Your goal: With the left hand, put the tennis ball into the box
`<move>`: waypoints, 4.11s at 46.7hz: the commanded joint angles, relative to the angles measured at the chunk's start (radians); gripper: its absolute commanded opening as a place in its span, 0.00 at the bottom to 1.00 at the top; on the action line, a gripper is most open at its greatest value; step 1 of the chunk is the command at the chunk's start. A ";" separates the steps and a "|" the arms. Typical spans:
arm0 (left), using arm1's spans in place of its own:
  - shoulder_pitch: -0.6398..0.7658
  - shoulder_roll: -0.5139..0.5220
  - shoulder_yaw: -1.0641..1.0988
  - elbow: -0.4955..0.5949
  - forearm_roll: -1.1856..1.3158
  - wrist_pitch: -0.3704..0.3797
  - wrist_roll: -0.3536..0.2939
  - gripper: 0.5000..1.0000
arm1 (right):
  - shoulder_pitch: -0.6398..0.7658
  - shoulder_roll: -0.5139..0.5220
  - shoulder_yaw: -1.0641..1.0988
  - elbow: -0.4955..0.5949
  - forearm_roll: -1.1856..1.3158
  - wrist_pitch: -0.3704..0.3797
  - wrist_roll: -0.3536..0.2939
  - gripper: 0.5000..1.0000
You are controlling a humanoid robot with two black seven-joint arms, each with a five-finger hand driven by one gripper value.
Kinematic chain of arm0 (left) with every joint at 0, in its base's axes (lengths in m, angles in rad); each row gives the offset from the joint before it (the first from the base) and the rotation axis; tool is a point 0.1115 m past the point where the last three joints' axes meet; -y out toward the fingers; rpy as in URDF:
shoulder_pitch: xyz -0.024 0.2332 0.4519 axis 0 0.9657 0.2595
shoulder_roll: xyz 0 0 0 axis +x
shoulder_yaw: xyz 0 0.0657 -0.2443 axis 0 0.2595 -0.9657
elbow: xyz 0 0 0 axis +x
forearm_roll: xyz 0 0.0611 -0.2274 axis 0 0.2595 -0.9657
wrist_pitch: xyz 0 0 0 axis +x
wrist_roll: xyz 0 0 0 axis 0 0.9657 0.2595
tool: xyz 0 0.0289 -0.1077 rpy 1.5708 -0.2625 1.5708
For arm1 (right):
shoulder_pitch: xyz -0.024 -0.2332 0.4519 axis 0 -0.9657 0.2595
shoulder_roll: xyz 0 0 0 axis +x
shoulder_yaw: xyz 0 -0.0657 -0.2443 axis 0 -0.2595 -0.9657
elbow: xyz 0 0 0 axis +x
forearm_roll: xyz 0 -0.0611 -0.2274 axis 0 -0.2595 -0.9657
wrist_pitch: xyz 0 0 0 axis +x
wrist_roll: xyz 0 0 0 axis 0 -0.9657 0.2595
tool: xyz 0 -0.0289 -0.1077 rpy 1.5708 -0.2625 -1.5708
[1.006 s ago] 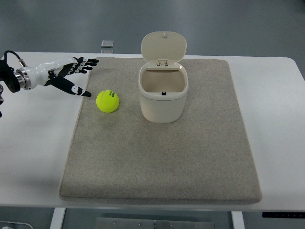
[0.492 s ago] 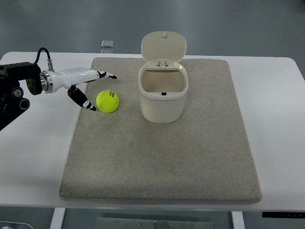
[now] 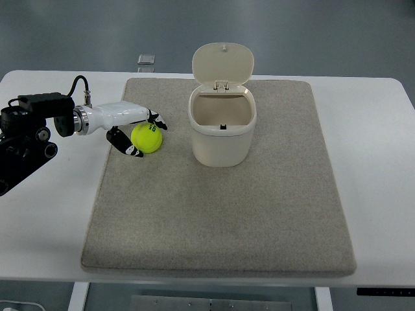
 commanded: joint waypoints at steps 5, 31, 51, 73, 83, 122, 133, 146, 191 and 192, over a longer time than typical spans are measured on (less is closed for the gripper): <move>-0.011 0.001 -0.002 0.000 0.032 0.003 0.000 0.25 | 0.000 0.000 0.000 0.000 0.000 0.000 0.000 0.88; -0.100 0.110 -0.012 -0.305 0.033 0.029 -0.005 0.00 | 0.000 0.000 0.000 0.000 0.000 0.000 0.000 0.88; -0.232 0.118 -0.014 -0.400 0.151 0.038 -0.075 0.00 | 0.000 0.000 0.000 0.000 0.000 0.000 0.000 0.88; -0.218 -0.103 -0.003 -0.288 0.403 0.083 -0.071 0.00 | 0.000 0.000 0.000 0.000 0.000 -0.001 0.000 0.88; -0.204 -0.109 -0.002 -0.274 0.392 0.113 -0.071 0.70 | 0.000 0.000 0.000 0.000 0.000 0.000 0.000 0.88; -0.165 0.142 -0.005 -0.368 -0.304 0.100 -0.078 0.99 | 0.000 0.000 0.000 0.000 0.000 0.000 0.000 0.88; -0.142 0.175 -0.005 -0.274 -0.827 0.084 -0.078 0.99 | 0.000 0.000 0.000 0.000 0.000 -0.001 0.000 0.88; -0.100 0.133 -0.006 -0.107 -1.108 0.075 -0.074 0.99 | 0.000 0.000 0.000 0.000 0.000 0.000 0.000 0.88; -0.086 -0.054 -0.017 0.490 -1.854 -0.303 0.173 0.99 | 0.000 0.000 0.000 0.000 0.000 0.000 0.000 0.88; -0.085 -0.055 -0.017 0.490 -1.869 -0.303 0.181 0.99 | 0.000 0.000 0.000 0.000 0.000 -0.001 0.000 0.88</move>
